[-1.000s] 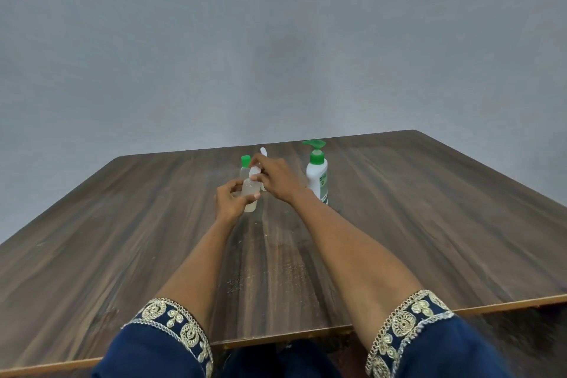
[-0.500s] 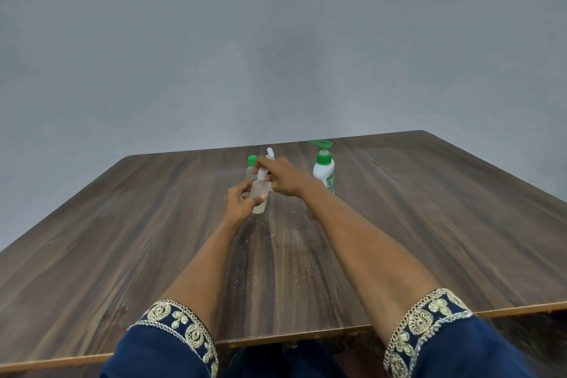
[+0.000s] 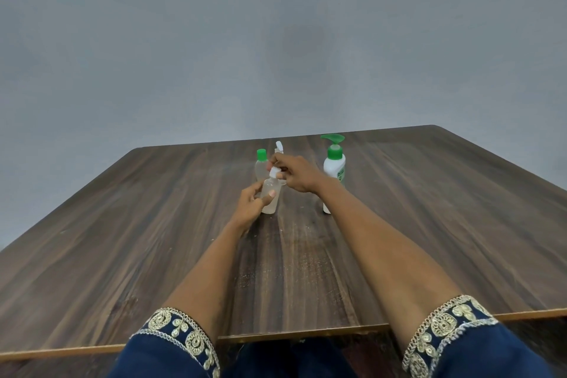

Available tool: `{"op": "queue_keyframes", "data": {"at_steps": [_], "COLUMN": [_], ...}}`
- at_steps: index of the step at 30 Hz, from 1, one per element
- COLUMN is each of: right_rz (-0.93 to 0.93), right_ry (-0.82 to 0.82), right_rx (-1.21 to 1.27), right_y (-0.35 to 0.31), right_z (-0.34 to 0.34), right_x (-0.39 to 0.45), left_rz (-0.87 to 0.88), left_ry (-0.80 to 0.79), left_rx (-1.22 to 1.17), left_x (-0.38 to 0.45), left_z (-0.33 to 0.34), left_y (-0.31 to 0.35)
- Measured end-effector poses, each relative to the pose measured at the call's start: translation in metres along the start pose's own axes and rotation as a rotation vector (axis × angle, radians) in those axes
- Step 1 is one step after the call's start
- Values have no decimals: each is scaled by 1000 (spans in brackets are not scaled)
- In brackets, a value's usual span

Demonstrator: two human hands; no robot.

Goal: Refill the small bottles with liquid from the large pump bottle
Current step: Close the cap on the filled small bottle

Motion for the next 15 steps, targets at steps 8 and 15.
{"op": "queue_keyframes", "data": {"at_steps": [8, 15], "right_rz": [128, 19], "right_ry": [210, 167], "right_rx": [-386, -42], "right_y": [3, 4], "right_z": [-2, -4], "right_x": [-6, -7], "left_rz": [101, 88], "left_ry": [67, 164], "left_rx": [35, 80], "left_x": [0, 9], "left_z": [5, -4], "left_y": [2, -7]}}
Point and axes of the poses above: each hand's wrist, its own x-axis towards the middle knuckle, its own z-axis out of the palm, y = z × x, the point moved 3 cm from there along x, towards the middle knuckle, and after that the axes turned 12 degrees about -x, right-handed, at the moved point
